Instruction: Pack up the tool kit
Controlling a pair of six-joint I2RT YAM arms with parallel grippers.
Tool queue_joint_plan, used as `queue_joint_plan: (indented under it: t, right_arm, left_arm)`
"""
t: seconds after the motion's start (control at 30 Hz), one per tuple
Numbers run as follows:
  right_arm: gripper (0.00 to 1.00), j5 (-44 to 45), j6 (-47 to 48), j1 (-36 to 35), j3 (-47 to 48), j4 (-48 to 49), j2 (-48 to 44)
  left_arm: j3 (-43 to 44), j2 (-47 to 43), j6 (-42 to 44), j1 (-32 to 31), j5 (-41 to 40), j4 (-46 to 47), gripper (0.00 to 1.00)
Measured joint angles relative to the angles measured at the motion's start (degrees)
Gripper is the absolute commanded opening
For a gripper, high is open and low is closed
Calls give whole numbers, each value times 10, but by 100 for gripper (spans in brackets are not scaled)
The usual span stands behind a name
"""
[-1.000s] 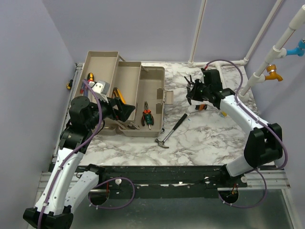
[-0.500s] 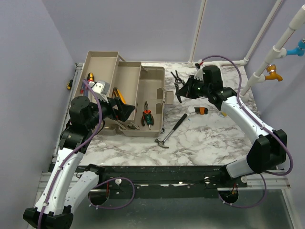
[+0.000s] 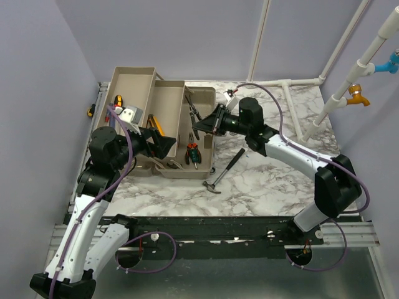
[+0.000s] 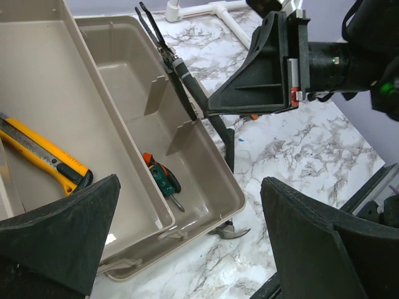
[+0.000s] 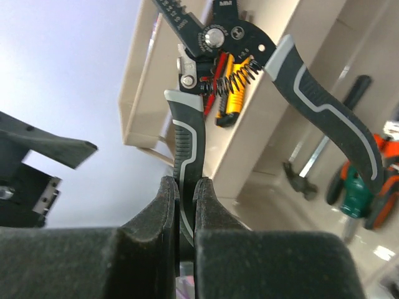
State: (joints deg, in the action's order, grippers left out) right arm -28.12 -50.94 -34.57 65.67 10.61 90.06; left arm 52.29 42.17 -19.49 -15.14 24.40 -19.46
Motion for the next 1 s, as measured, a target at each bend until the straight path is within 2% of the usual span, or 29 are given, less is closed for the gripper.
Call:
queue_joint_plan:
  t: [0.17,0.3,0.37,0.4,0.43,0.47,0.73,1.0]
  right_arm:
    - [1,-9,-120,0,-77,170,25]
    - [2,-1,-187,-5,-135,250,43]
    - [29,3,-208,-10,-144,275,58]
    - [52,4,-217,-12,-145,286,66]
    - [66,5,-224,-12,-145,294,74]
    - [75,8,-235,-14,-146,299,79]
    - [77,55,-211,-15,-145,265,55]
    - [75,168,-91,-15,-117,85,-71]
  left_arm:
    - [0,-4,2,0,-2,0,98]
    - [0,-7,2,0,-3,0,98]
    - [0,-7,2,0,-3,0,99]
    - [0,-7,2,0,-3,0,99]
    - [0,-7,2,0,-4,0,98]
    - [0,-7,2,0,-4,0,99]
    - [0,-7,2,0,-5,0,98]
    - [0,-8,2,0,-8,-1,98]
